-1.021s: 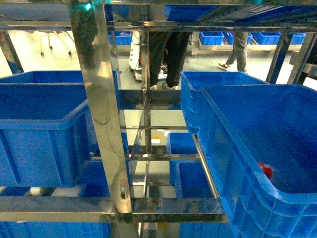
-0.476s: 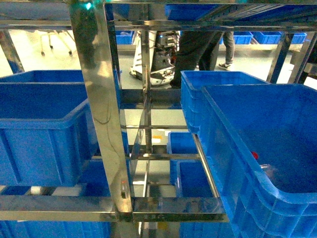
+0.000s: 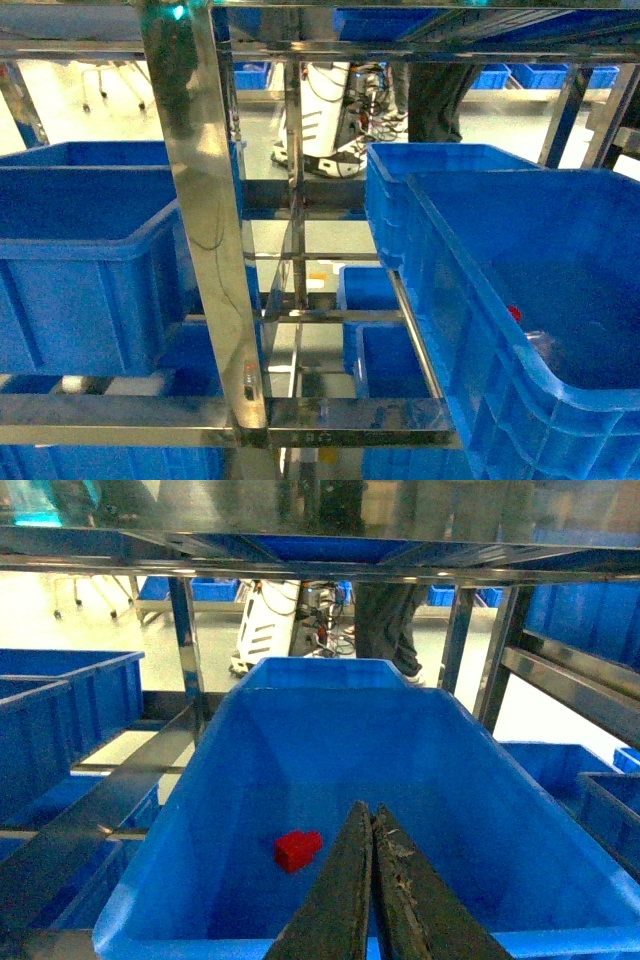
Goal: Pick red block from blue box to shelf
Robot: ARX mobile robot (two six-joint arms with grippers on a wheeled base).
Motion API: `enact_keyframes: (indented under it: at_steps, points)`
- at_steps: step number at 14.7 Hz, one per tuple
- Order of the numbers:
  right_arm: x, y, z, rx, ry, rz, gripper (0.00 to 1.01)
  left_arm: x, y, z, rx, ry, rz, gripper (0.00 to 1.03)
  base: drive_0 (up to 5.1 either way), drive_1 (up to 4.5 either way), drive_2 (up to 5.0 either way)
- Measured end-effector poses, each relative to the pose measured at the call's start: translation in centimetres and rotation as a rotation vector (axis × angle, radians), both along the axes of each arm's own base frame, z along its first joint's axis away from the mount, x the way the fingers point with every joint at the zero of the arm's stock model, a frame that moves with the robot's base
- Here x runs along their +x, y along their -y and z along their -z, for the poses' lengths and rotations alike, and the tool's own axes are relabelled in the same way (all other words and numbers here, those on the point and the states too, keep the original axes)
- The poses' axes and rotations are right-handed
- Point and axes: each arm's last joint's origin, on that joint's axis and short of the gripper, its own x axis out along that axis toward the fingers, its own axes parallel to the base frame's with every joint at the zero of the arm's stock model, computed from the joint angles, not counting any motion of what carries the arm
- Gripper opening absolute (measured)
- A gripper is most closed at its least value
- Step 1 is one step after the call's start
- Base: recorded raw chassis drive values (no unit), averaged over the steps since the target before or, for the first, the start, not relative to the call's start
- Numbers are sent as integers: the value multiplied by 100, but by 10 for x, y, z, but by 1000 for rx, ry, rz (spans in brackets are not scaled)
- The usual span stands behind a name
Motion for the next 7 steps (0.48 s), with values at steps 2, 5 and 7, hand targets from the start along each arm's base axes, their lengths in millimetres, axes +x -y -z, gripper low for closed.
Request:
enact_keyframes:
  at_steps: [2,5,7]
  points:
    - [-4,0,-1,0,3,0,2,0,0,0,0,0,0,98,0,0,0]
    - [-10,0,-1,0,2,0,2,0,0,0,0,0,0,98,0,0,0]
    - [-13,0,-1,0,3,0,2,0,0,0,0,0,0,98,0,0,0]
